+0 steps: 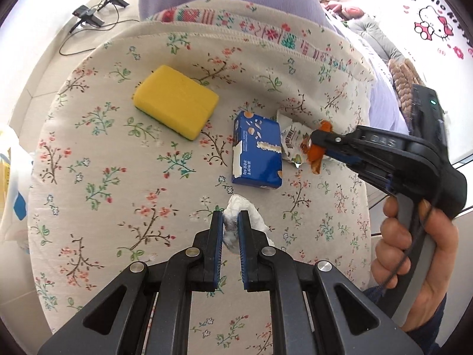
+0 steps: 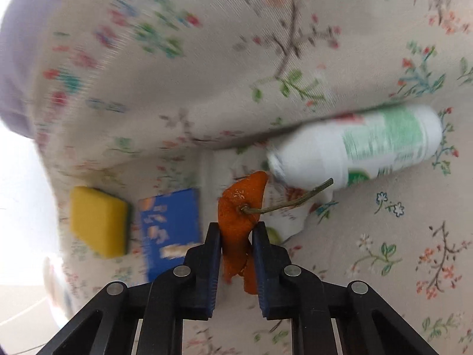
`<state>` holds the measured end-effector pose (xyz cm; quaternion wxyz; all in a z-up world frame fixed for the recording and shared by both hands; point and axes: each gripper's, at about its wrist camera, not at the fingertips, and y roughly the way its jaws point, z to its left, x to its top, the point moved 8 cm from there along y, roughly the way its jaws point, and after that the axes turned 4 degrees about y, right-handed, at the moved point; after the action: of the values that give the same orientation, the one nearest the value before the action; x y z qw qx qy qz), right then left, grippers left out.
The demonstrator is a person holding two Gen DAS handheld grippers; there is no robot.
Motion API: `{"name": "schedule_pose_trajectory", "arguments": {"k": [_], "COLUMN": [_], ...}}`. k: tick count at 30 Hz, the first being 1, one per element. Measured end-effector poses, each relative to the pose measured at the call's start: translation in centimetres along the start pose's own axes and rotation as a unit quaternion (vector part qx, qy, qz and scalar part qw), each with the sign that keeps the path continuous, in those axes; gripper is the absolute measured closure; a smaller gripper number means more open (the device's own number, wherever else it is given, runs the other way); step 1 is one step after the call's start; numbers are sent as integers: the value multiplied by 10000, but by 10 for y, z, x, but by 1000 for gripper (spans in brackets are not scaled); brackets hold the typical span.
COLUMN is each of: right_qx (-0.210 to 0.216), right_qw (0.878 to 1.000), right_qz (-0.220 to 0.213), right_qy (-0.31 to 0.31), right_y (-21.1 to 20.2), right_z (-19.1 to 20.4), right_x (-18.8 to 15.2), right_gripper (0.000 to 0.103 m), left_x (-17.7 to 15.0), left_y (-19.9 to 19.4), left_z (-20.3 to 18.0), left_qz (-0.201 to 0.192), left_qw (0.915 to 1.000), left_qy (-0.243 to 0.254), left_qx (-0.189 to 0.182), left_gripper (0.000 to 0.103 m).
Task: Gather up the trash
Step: 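Grasp white tissue with left tool while right tool grasps orange peel, then carry tissue and orange peel over the bucket and open both tools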
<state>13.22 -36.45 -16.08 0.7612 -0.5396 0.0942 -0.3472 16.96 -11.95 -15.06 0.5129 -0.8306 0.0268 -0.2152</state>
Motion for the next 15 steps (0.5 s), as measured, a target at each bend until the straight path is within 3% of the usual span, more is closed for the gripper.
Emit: {"name": "schedule_pose_trajectory", "arguments": {"k": [5, 9, 15], "right_qx": [308, 356, 648], "right_qw": [9981, 9962, 9901], "right_qz": [-348, -334, -494], "right_qy": [-398, -724, -1145], "right_y": [-30, -26, -28], "right_z": [21, 35, 67], "right_x": [-7, -17, -34], "right_gripper": [85, 85, 85], "left_x": [2, 4, 7], "left_y": [-19, -28, -47], "left_z": [15, 34, 63], "left_qz": [-150, -215, -367], "left_qw": [9999, 9992, 9974], "left_qy": [-74, -210, -543], "left_qx": [-11, 245, 313], "left_gripper": [92, 92, 92]}}
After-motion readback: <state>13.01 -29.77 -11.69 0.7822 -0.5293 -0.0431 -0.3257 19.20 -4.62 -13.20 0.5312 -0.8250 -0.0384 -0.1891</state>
